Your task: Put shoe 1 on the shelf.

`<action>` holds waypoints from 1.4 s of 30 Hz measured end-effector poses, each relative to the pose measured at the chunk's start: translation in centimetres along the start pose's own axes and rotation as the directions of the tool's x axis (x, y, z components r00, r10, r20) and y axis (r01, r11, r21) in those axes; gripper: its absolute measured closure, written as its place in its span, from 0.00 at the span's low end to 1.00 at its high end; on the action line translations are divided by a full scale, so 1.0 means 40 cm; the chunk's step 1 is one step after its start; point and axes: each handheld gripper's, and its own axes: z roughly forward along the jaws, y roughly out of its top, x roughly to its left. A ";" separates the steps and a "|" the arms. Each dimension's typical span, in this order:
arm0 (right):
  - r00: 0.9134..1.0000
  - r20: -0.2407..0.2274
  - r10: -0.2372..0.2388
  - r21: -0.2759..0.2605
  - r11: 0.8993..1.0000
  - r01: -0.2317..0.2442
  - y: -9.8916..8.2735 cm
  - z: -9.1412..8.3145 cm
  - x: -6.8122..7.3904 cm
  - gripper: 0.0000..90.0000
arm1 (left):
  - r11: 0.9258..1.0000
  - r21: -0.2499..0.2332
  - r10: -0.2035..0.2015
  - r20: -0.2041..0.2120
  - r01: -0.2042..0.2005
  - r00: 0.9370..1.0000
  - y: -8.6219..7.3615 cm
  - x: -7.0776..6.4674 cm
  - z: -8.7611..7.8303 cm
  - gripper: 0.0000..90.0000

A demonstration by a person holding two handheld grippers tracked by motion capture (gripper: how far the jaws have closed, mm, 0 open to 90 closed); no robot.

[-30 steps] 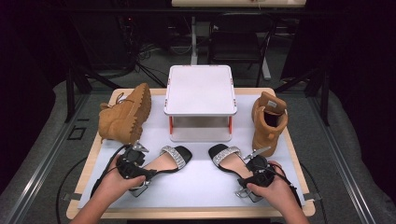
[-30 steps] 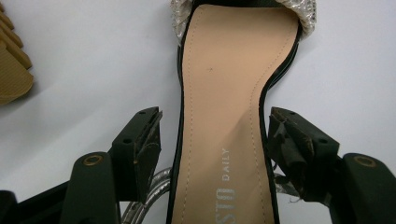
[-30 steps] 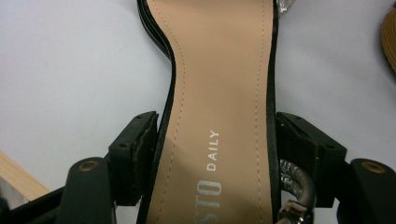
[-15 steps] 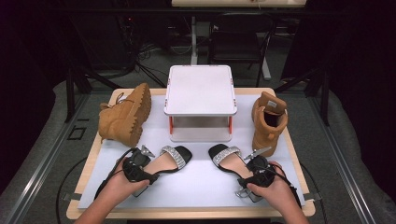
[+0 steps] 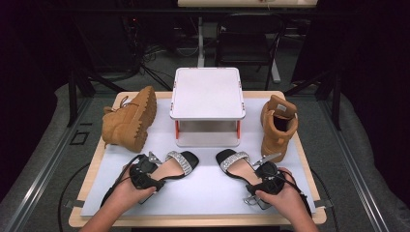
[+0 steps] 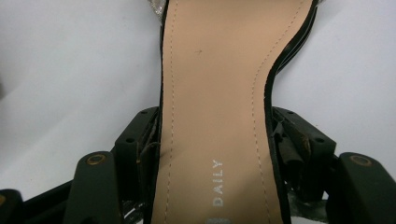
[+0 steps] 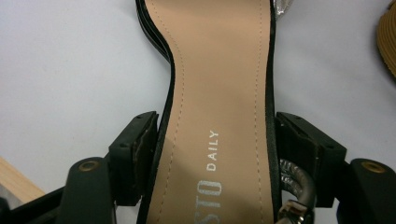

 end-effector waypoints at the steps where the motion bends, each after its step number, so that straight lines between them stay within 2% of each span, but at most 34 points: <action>1: 1.000 0.004 0.000 -0.003 1.000 0.000 -0.001 0.000 0.001 0.35 | 1.000 -0.003 0.003 -0.008 -0.003 1.000 0.000 -0.001 0.000 0.42; 3: 1.000 0.005 0.003 -0.013 1.000 -0.003 -0.002 0.000 0.003 0.36 | 1.000 -0.011 0.003 -0.013 -0.003 1.000 -0.002 0.001 0.000 0.45; 13: 1.000 0.018 -0.006 -0.032 0.999 0.006 -0.008 -0.005 0.006 0.39 | 1.000 -0.029 0.004 -0.014 -0.004 1.000 -0.006 0.000 -0.001 0.46; 15: 1.000 0.008 0.007 -0.050 0.999 -0.007 -0.010 -0.004 0.008 0.39 | 0.999 -0.031 0.007 -0.016 -0.007 1.000 -0.007 -0.001 -0.001 0.46; 26: 1.000 0.008 0.019 -0.084 0.996 -0.018 -0.017 -0.007 0.012 0.40 | 1.000 -0.030 0.007 -0.012 -0.007 1.000 -0.010 -0.004 -0.005 0.46; 36: 0.999 0.019 0.032 -0.116 0.993 -0.029 -0.018 -0.018 0.016 0.40 | 0.999 -0.042 -0.035 0.007 0.035 0.999 -0.012 -0.001 -0.011 0.47; 42: 0.999 0.012 0.044 -0.144 0.989 -0.042 -0.016 -0.025 0.017 0.40 | 0.998 -0.048 -0.045 0.003 0.045 0.999 -0.007 -0.003 -0.017 0.47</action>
